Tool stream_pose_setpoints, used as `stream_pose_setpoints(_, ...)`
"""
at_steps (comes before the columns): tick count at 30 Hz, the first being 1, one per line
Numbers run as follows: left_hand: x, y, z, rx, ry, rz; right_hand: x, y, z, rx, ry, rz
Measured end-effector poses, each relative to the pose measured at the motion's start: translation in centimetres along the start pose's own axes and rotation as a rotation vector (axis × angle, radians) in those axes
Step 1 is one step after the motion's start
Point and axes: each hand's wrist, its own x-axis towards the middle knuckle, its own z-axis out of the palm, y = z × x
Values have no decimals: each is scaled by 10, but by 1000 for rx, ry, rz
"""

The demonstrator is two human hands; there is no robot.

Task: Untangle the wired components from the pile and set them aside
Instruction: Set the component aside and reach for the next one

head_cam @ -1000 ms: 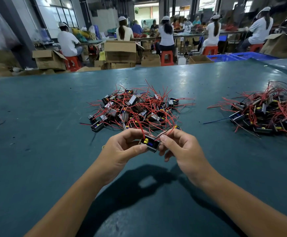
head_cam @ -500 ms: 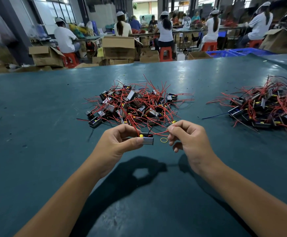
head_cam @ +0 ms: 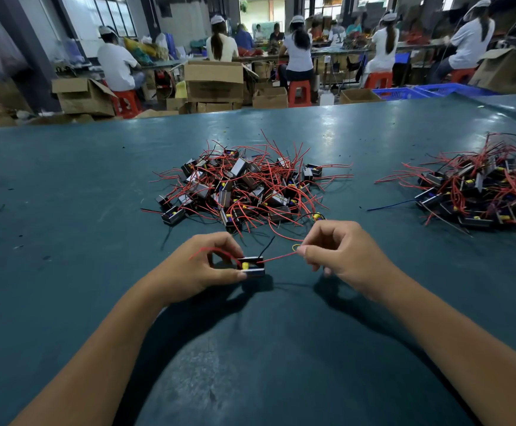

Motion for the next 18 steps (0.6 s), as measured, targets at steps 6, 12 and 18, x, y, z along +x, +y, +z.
stream_pose_setpoints(6,-2,-9,-13,244,-61,-25,-1,4,1,-148,-170,27)
stream_pose_setpoints(12,-3,-13,-25,227,-97,-42,0,6,3,-169,-176,54)
stream_pose_setpoints(18,-4,-12,-26,227,-129,-20,1,6,1,-131,-174,65)
